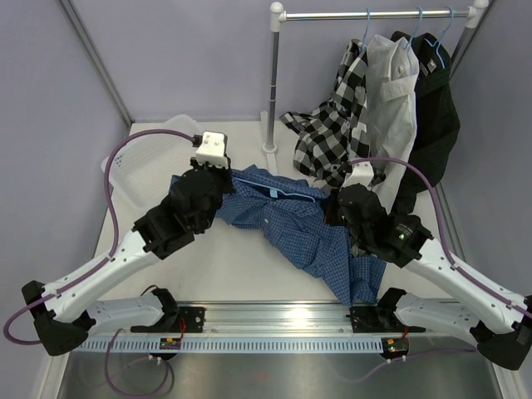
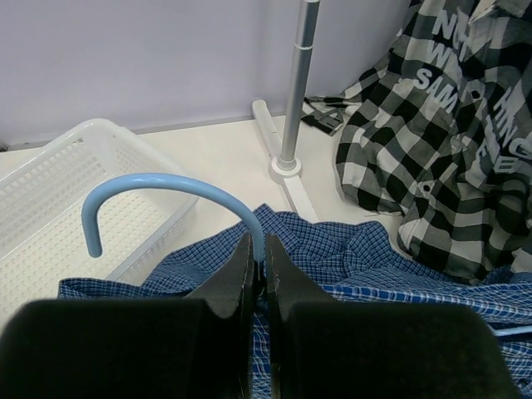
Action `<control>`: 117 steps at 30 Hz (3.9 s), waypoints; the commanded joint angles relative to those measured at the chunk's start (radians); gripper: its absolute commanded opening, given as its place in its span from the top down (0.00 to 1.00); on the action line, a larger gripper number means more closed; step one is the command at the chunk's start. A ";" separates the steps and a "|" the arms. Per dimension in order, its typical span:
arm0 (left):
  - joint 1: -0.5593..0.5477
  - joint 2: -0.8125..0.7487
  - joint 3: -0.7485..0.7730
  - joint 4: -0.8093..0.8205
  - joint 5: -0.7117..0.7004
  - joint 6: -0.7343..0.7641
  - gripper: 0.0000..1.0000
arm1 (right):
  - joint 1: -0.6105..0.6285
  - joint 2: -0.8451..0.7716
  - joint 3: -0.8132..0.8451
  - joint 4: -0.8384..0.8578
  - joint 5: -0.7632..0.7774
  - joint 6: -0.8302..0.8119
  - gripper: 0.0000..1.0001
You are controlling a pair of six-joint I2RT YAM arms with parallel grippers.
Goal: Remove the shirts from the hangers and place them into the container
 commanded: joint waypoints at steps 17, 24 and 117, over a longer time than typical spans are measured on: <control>0.017 -0.099 -0.041 0.139 0.307 -0.041 1.00 | -0.030 -0.028 -0.094 -0.007 -0.128 -0.108 0.79; 0.017 -0.061 -0.044 0.141 0.327 -0.054 1.00 | -0.029 -0.104 -0.004 -0.118 -0.102 -0.180 0.50; 0.080 -0.220 -0.253 -0.186 0.270 -0.152 0.01 | -0.027 -0.133 0.456 -0.438 -0.288 -0.379 1.00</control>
